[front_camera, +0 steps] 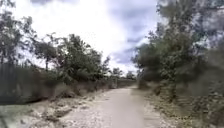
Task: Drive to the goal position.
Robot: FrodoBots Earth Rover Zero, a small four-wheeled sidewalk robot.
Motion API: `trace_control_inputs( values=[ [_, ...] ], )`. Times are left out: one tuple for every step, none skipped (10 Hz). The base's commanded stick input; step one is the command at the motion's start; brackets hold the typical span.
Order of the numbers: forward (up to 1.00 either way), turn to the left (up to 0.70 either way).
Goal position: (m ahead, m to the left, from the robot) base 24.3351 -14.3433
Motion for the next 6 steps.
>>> trace_control_inputs(
  values=[
    [0.85,0.0],
    [0.85,0.0],
    [0.85,0.0],
    [0.85,0.0],
    [0.85,0.0],
    [0.85,0.0]
  ],
)
